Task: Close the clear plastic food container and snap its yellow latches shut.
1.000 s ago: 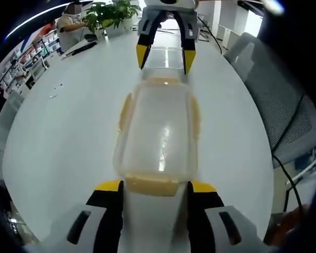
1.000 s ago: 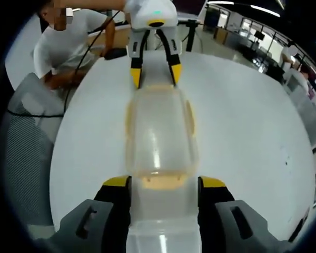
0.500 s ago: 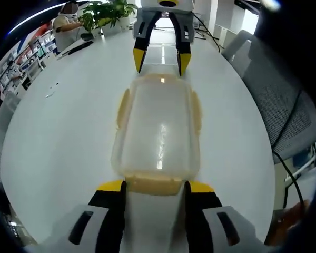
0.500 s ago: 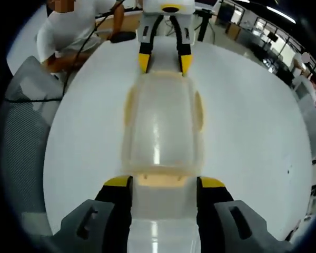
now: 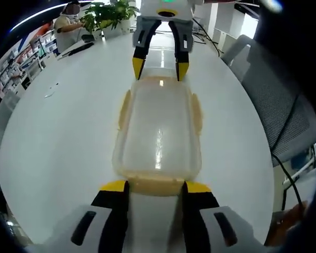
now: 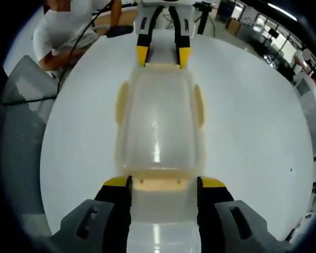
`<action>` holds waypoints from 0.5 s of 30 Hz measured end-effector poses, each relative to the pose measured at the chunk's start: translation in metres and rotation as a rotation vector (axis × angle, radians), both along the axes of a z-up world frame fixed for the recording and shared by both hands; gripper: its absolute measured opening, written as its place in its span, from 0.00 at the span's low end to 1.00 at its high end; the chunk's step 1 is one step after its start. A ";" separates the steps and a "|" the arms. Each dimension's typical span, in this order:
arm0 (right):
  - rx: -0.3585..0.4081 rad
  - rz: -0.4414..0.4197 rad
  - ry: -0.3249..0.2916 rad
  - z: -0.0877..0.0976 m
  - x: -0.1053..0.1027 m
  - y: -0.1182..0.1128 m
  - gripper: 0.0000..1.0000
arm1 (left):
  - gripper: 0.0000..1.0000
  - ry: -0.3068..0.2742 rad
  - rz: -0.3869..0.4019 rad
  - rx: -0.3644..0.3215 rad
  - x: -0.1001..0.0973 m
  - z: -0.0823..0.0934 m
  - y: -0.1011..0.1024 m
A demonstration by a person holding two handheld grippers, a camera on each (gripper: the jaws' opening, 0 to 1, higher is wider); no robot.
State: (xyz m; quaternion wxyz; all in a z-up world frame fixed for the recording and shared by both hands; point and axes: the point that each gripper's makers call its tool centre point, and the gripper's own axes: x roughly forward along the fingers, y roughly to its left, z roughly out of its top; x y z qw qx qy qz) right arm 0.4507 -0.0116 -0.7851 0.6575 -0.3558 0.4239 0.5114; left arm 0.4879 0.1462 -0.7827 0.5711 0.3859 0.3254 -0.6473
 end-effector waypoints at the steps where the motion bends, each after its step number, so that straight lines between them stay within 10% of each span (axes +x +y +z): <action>1: 0.002 -0.007 0.011 0.000 -0.001 0.000 0.45 | 0.34 0.000 0.000 0.000 0.000 0.000 0.000; 15: 0.013 0.012 0.027 -0.001 -0.006 0.002 0.37 | 0.33 0.000 0.023 -0.005 0.000 0.001 0.001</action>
